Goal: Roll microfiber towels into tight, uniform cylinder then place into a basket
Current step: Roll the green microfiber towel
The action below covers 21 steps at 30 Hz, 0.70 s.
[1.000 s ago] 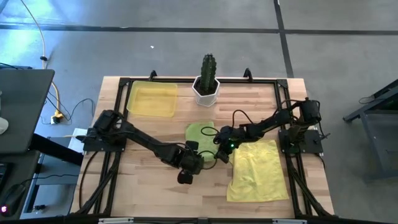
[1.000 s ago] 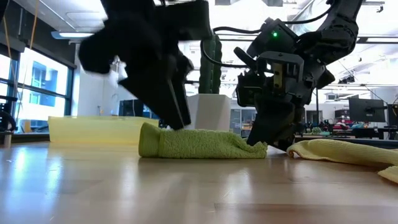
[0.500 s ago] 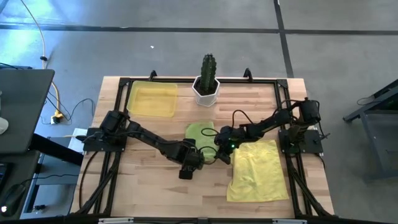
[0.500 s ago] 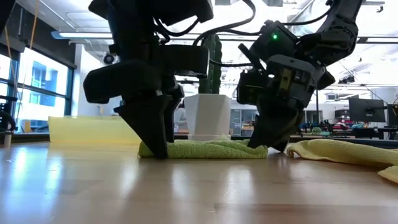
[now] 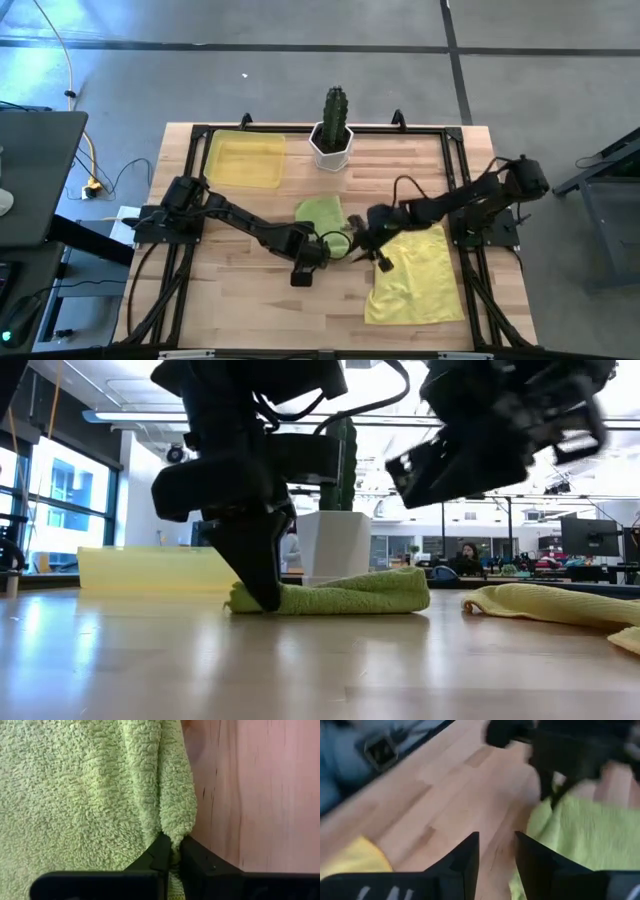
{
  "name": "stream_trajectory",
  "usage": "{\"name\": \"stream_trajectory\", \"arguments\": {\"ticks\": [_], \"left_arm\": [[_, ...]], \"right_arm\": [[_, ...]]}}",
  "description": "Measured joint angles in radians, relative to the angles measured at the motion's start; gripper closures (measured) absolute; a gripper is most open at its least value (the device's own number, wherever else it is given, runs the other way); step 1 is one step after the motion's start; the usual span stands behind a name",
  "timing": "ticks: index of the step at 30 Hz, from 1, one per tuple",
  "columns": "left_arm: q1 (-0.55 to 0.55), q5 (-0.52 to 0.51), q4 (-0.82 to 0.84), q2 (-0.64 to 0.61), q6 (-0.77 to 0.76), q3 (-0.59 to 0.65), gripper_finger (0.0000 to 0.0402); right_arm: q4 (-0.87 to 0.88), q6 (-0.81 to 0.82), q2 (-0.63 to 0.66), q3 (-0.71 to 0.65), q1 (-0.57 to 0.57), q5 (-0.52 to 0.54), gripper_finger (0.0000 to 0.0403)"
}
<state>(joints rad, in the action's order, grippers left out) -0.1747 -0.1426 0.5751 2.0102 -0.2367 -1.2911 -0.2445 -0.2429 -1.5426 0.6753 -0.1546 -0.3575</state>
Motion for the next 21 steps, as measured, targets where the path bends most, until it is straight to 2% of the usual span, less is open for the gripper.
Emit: {"name": "stream_trajectory", "arguments": {"ticks": [3, 7, 10, 15, 21], "left_arm": [[0.020, 0.037, -0.002, 0.000, 0.000, 0.000, 0.0390], [0.034, 0.060, -0.008, 0.000, 0.001, 0.000, 0.0384], [0.039, 0.075, -0.023, 0.001, 0.001, 0.000, 0.0380], [0.039, 0.088, -0.033, 0.002, 0.001, 0.000, 0.0379], [0.039, 0.088, -0.034, 0.002, 0.003, 0.001, 0.0379]], "right_arm": [[-0.007, -0.099, -0.025, -0.004, -0.079, 0.135, 0.0289], [-0.015, -0.125, -0.083, -0.004, -0.141, 0.351, 0.0289], [-0.048, -0.125, -0.132, -0.004, -0.155, 0.409, 0.0289], [-0.086, -0.125, -0.196, -0.004, -0.151, 0.429, 0.0289], [-0.098, -0.125, -0.207, -0.004, -0.139, 0.573, 0.0289]]}}
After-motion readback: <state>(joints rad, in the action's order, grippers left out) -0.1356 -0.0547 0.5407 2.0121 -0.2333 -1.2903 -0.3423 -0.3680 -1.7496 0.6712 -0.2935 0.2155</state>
